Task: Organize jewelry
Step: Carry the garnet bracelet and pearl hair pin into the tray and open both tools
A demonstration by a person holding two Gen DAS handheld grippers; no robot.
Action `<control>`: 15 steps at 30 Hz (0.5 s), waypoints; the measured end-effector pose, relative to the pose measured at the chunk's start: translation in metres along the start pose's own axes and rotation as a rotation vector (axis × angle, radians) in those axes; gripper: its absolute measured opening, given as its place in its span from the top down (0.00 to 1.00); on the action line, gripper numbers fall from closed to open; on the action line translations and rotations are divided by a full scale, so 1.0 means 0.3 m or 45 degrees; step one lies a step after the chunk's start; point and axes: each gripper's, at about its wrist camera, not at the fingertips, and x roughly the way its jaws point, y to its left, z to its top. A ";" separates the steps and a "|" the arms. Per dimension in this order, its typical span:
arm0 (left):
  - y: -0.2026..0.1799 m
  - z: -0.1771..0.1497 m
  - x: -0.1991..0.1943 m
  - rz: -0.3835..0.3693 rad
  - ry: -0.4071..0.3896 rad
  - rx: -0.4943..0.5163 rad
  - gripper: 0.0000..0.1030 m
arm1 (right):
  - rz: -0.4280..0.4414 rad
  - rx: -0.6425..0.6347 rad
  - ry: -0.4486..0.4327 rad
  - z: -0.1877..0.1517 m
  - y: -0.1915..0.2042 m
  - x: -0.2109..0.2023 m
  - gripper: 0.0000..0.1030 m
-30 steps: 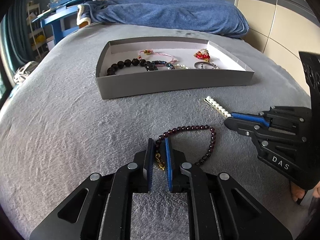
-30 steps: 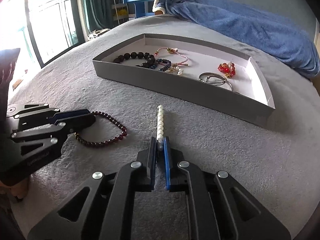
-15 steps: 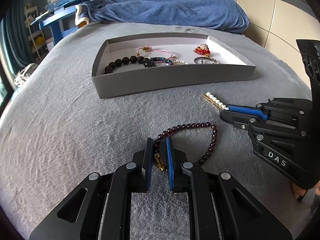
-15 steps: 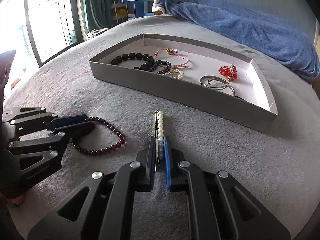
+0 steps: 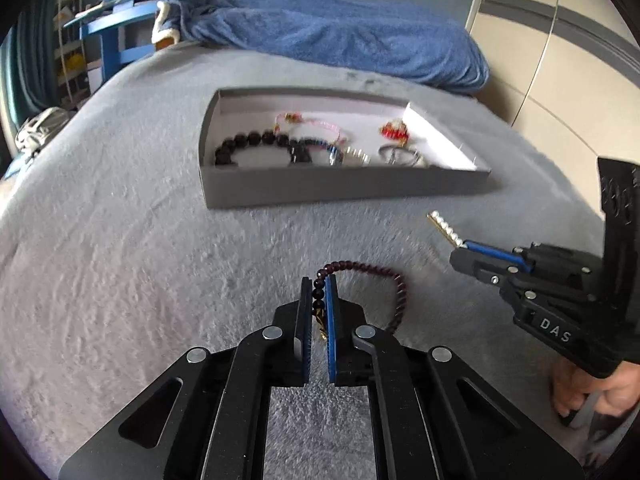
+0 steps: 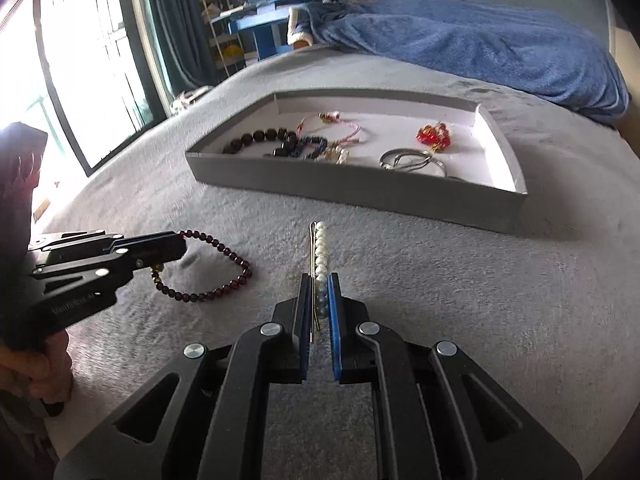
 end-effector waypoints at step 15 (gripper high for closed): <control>-0.024 0.261 -0.122 -0.106 -0.148 -0.009 0.94 | -0.028 -0.022 -0.084 0.130 -0.033 -0.046 0.92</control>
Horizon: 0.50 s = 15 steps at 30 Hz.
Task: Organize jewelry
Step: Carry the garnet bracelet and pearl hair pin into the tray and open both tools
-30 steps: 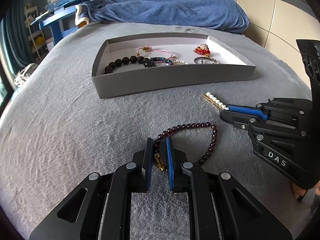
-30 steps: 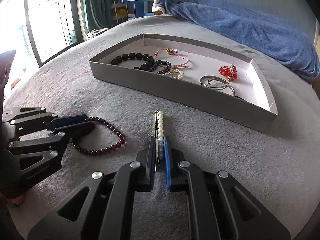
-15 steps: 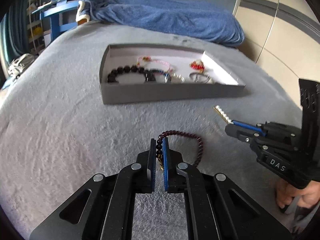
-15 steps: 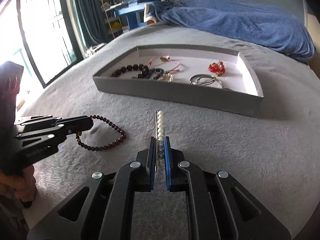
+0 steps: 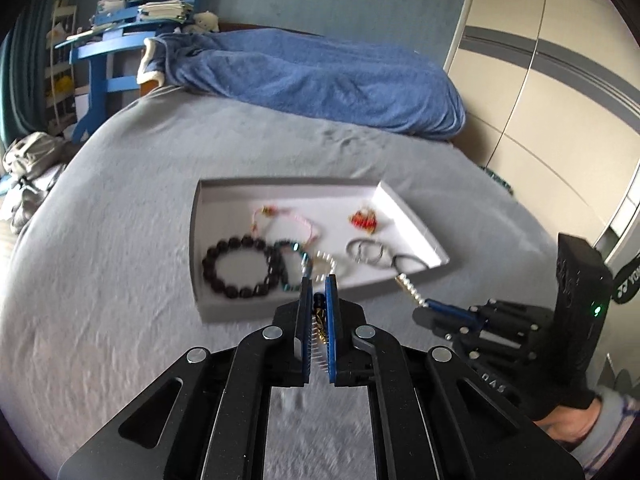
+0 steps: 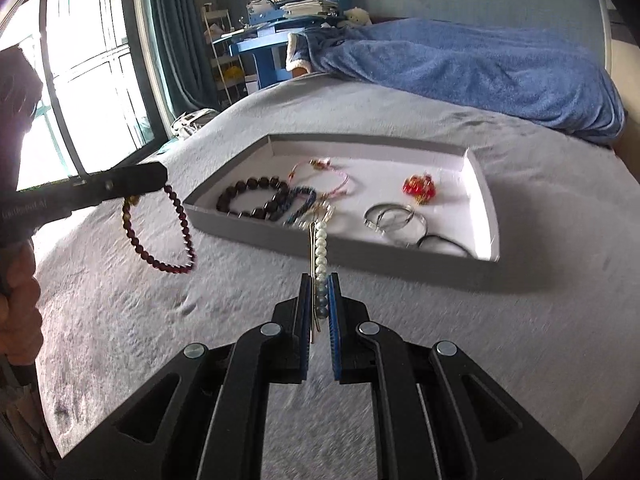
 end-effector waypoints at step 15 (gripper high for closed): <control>0.006 0.225 0.106 0.018 -0.054 0.030 0.94 | -0.070 0.101 0.038 0.197 -0.151 0.114 0.92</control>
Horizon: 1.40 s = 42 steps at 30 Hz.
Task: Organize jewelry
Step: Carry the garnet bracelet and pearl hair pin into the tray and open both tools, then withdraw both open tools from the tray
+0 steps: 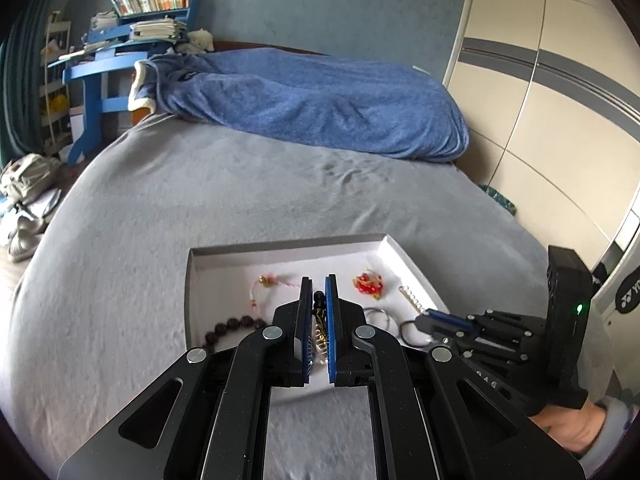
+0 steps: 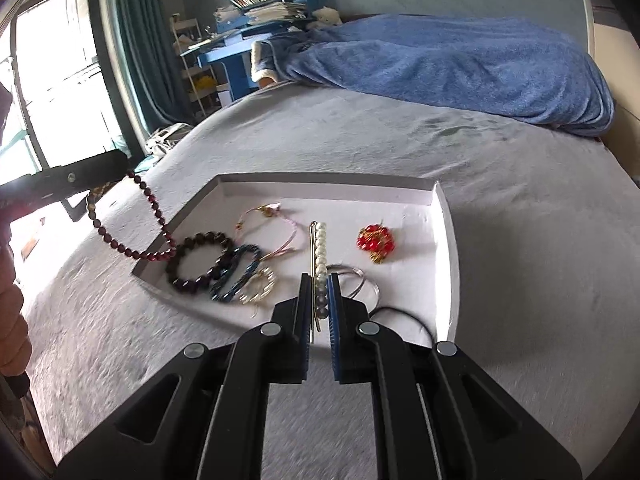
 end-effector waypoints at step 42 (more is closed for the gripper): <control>0.005 -0.316 0.088 0.281 0.008 0.142 0.11 | -0.065 -0.015 -0.196 -0.163 0.002 -0.045 0.22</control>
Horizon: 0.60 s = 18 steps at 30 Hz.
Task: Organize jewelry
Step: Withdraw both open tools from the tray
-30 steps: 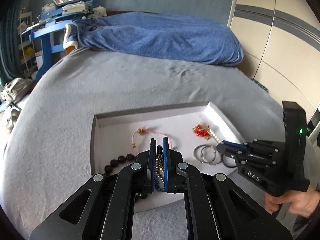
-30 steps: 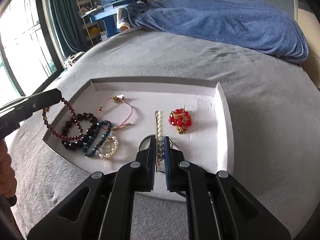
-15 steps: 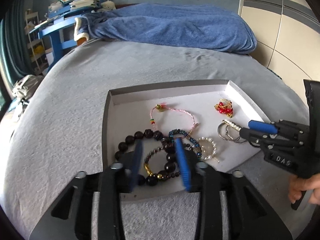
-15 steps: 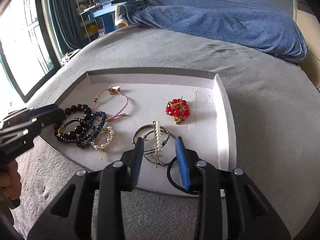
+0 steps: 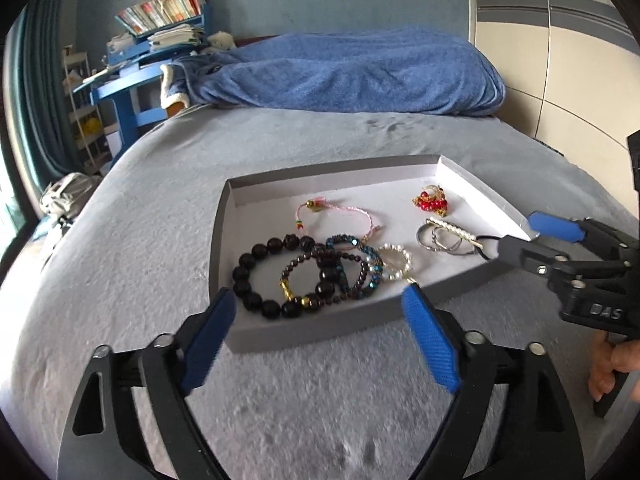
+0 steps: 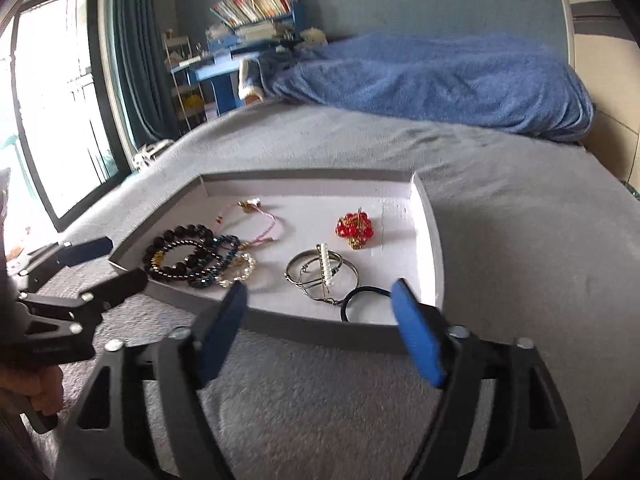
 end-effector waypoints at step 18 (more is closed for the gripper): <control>-0.008 -0.099 -0.141 0.001 -0.134 -0.058 0.05 | -0.041 0.012 -0.107 -0.104 0.039 -0.159 0.05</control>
